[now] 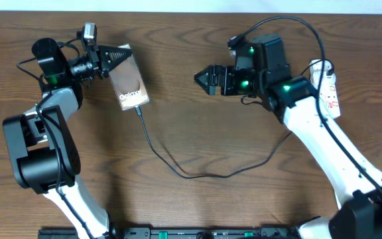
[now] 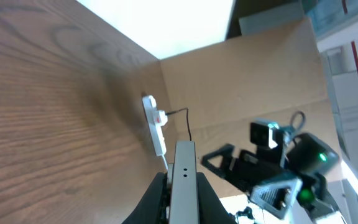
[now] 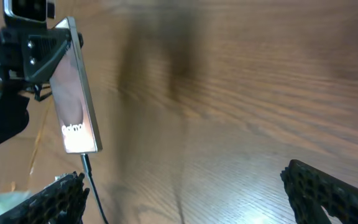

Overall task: Plug charger to phone and switch on socket
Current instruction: 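Lower the phone with the left gripper toward the table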

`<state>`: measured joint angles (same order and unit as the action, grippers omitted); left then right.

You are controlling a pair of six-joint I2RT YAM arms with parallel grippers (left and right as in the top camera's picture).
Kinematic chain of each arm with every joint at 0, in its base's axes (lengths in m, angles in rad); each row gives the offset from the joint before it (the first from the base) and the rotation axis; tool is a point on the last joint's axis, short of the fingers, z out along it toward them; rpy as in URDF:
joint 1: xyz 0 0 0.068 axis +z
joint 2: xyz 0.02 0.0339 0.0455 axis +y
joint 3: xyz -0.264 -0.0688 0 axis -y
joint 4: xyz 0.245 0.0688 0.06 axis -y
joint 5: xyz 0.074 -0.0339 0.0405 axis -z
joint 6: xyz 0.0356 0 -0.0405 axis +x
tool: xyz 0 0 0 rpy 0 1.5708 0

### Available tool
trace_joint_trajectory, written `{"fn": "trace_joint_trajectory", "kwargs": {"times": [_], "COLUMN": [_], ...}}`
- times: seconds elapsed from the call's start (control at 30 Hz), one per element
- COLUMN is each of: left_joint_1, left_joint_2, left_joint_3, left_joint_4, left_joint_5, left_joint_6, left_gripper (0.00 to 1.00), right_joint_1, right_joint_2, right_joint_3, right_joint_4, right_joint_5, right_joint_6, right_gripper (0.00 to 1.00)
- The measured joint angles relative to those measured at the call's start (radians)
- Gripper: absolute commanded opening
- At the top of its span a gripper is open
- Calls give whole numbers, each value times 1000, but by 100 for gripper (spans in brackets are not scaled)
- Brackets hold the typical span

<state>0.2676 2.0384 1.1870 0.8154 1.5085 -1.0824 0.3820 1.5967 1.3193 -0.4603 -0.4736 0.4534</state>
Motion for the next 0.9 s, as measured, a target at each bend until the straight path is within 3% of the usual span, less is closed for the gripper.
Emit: {"fn": "trace_joint_trajectory", "kwargs": {"times": [0.3, 0.53, 0.7, 0.9], "left_joint_1": [0, 12, 15, 15], "left_joint_2": [0, -1, -3, -3], "left_joint_3": [0, 3, 7, 9], "left_joint_4": [-10, -198, -395, -626], "left_joint_5": [-177, -332, -372, -431], "left_joint_6": [-93, -98, -14, 166], "left_gripper": [7, 7, 7, 7], "right_joint_1": [0, 0, 0, 0], "right_joint_2": [-53, -53, -53, -53], "right_joint_3": [0, 0, 0, 0], "right_joint_4": [-44, -45, -45, -45], "right_joint_5": [53, 63, 70, 71], "right_joint_6": [-10, -11, -11, -11], "right_gripper": [99, 99, 99, 99]}}
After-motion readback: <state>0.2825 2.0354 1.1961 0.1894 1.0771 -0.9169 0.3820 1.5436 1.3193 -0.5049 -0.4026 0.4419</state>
